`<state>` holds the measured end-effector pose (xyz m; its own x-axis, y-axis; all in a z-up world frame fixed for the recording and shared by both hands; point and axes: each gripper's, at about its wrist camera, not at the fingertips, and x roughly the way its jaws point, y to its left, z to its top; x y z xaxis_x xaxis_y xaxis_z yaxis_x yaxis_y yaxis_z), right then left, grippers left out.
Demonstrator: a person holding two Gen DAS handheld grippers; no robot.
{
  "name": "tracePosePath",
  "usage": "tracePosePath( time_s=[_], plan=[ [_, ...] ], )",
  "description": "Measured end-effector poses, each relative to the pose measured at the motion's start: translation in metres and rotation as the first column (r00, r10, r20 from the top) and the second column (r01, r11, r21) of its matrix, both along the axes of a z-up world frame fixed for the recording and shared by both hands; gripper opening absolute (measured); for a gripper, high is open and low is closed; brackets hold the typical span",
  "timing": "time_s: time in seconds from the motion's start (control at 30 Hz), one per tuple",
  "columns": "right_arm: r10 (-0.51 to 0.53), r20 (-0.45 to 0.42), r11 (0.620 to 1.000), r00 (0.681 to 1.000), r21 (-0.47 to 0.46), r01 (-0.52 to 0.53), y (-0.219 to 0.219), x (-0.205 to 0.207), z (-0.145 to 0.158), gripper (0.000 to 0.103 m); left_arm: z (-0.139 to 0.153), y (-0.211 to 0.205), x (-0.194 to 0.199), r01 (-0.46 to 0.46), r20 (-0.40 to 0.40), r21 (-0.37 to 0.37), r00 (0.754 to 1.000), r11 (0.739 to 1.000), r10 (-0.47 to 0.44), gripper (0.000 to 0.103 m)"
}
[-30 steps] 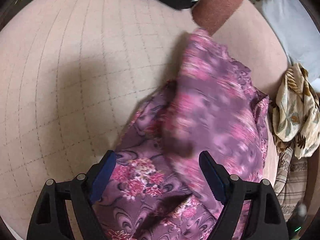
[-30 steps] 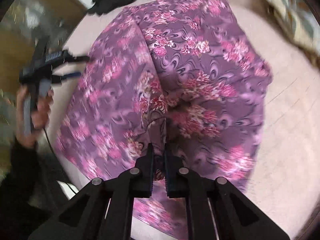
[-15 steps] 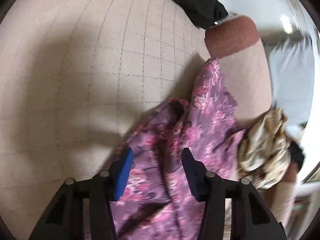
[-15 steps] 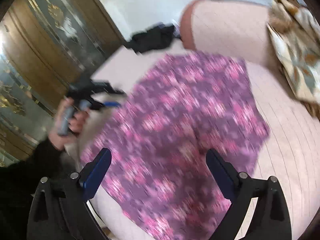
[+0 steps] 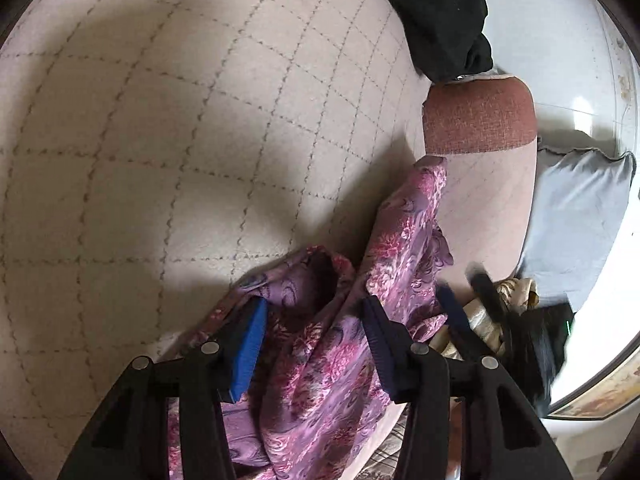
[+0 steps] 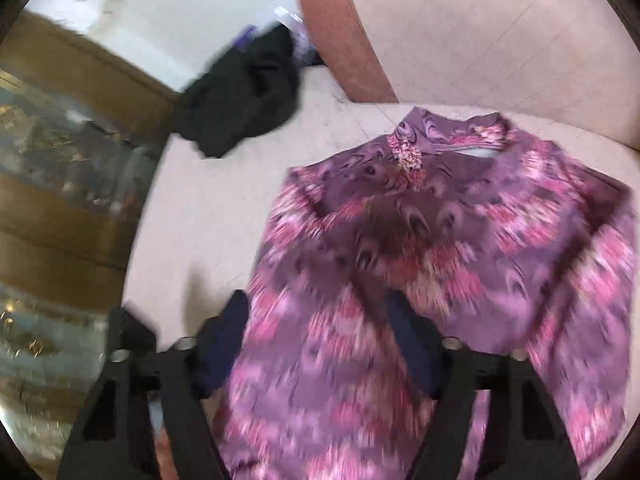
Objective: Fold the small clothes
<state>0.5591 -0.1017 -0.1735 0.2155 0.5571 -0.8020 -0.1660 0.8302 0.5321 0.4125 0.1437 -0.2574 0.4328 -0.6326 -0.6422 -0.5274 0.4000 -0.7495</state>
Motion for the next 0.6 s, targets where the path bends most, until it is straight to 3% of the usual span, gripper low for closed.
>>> tracePosePath(
  time_s=[0.07, 0.13, 0.17, 0.2, 0.23, 0.27, 0.4, 0.43, 0.5, 0.57, 0.6],
  plan=[
    [-0.010, -0.023, 1.000, 1.000, 0.014, 0.011, 0.018, 0.021, -0.016, 0.061, -0.001, 0.001, 0.001, -0.001, 0.006, -0.018, 1.000, 1.000, 0.001, 0.047],
    [-0.009, -0.021, 1.000, 1.000, 0.019, 0.010, 0.036, 0.035, -0.025, 0.059, -0.001, 0.000, 0.003, 0.007, 0.009, -0.011, 1.000, 1.000, -0.007, 0.019],
    [0.008, -0.024, 1.000, 1.000, -0.009, -0.008, 0.047, 0.040, -0.031, 0.051, -0.001, 0.000, 0.005, 0.008, 0.010, -0.006, 1.000, 1.000, -0.008, 0.012],
    [0.017, -0.040, 0.997, 0.999, -0.075, -0.020, 0.056, 0.042, -0.039, 0.012, 0.000, 0.001, 0.004, 0.006, 0.012, -0.001, 1.000, 1.000, -0.006, 0.009],
    [0.020, -0.054, 0.996, 0.998, -0.083, -0.025, 0.058, 0.043, -0.044, 0.004, 0.002, 0.003, 0.003, -0.003, 0.016, 0.000, 1.000, 1.000, 0.003, 0.005],
    [0.018, -0.046, 0.998, 0.999, -0.066, -0.021, 0.055, 0.042, -0.042, 0.004, 0.005, 0.005, 0.002, -0.016, 0.022, 0.000, 1.000, 1.000, 0.016, 0.000],
    [-0.058, 0.045, 0.996, 0.997, -0.069, 0.061, 0.012, 0.031, -0.018, 0.003, 0.021, 0.009, 0.002, -0.030, 0.063, 0.059, 0.998, 0.998, 0.027, 0.000],
    [-0.094, 0.052, 0.992, 0.994, -0.076, 0.098, -0.002, 0.029, -0.019, 0.003, 0.022, 0.006, 0.004, -0.016, 0.068, 0.061, 0.998, 0.998, 0.011, 0.000],
    [-0.091, 0.023, 0.978, 0.996, -0.188, 0.094, -0.008, 0.028, -0.037, 0.003, 0.021, 0.001, 0.006, 0.009, 0.075, 0.042, 0.997, 0.999, -0.013, 0.000],
    [-0.074, 0.007, 0.982, 0.997, -0.176, 0.074, -0.010, 0.024, -0.046, 0.003, 0.023, -0.002, 0.011, 0.032, 0.085, 0.006, 0.996, 0.999, -0.032, 0.000],
    [-0.068, 0.017, 0.987, 0.998, -0.147, 0.069, -0.011, 0.021, -0.044, 0.004, 0.024, -0.001, 0.010, 0.031, 0.092, 0.005, 0.995, 0.999, -0.032, 0.012]
  ],
)
